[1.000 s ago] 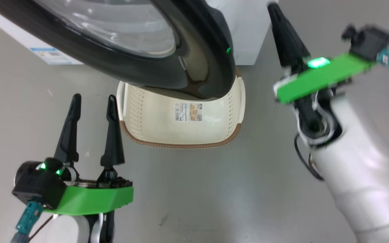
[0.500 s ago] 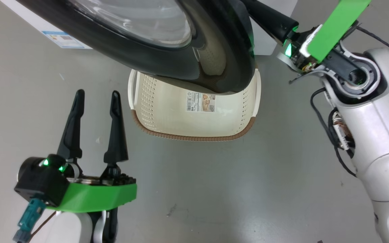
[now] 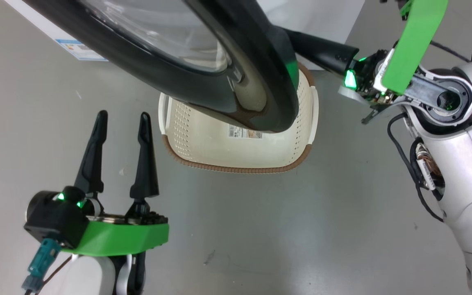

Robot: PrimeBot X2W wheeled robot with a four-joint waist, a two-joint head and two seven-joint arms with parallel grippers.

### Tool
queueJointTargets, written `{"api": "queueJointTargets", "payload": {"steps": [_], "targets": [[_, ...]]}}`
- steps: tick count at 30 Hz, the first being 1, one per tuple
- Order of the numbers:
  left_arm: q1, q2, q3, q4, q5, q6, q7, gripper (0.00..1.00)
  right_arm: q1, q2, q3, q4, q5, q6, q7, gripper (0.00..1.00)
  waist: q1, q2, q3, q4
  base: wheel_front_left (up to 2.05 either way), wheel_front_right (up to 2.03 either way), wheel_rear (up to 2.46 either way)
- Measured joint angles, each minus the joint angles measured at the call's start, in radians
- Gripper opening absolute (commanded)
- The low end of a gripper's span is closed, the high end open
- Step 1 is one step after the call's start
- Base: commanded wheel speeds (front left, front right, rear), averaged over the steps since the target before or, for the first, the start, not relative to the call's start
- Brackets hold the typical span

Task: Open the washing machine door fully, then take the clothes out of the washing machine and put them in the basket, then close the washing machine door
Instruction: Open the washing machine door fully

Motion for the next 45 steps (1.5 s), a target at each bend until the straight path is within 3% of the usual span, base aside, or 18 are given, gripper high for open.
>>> {"api": "queueJointTargets", "payload": {"steps": [18,45], "targets": [[0.012,0.0,-0.009,0.012,-0.019,0.019,0.0,1.0,0.135,0.008,-0.007,-0.039,-0.003,0.0,0.01,0.0,0.0,0.0,-0.064,0.069,0.0,0.0,0.0],[0.146,0.0,-0.008,0.094,-0.036,0.038,0.0,1.0,0.338,0.07,0.03,0.0,-0.027,0.0,0.033,0.0,0.0,0.0,-0.281,0.189,0.0,0.0,0.0]]}}
